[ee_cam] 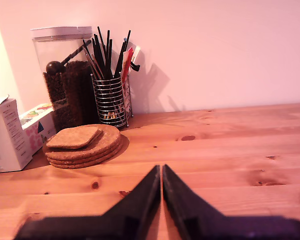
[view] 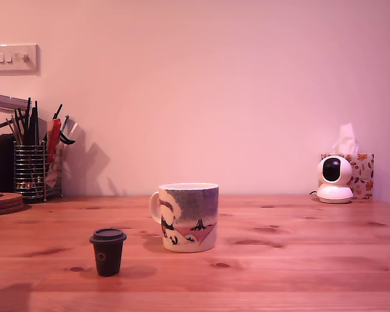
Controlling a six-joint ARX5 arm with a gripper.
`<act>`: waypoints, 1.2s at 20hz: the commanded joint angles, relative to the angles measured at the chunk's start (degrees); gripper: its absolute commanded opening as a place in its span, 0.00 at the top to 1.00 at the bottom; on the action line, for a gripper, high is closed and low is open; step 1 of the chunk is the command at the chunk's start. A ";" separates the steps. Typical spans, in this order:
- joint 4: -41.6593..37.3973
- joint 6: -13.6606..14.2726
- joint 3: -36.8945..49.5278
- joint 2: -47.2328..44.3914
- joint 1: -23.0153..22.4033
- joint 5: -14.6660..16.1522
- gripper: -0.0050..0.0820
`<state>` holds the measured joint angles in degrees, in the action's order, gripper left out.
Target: Pick up the coffee capsules on the table and drop them inside the coffee cup
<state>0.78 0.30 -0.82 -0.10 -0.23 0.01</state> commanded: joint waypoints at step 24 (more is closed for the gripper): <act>12.28 -12.98 -4.28 0.81 -4.20 25.14 0.97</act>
<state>13.06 -13.10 -3.51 0.19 -3.86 24.69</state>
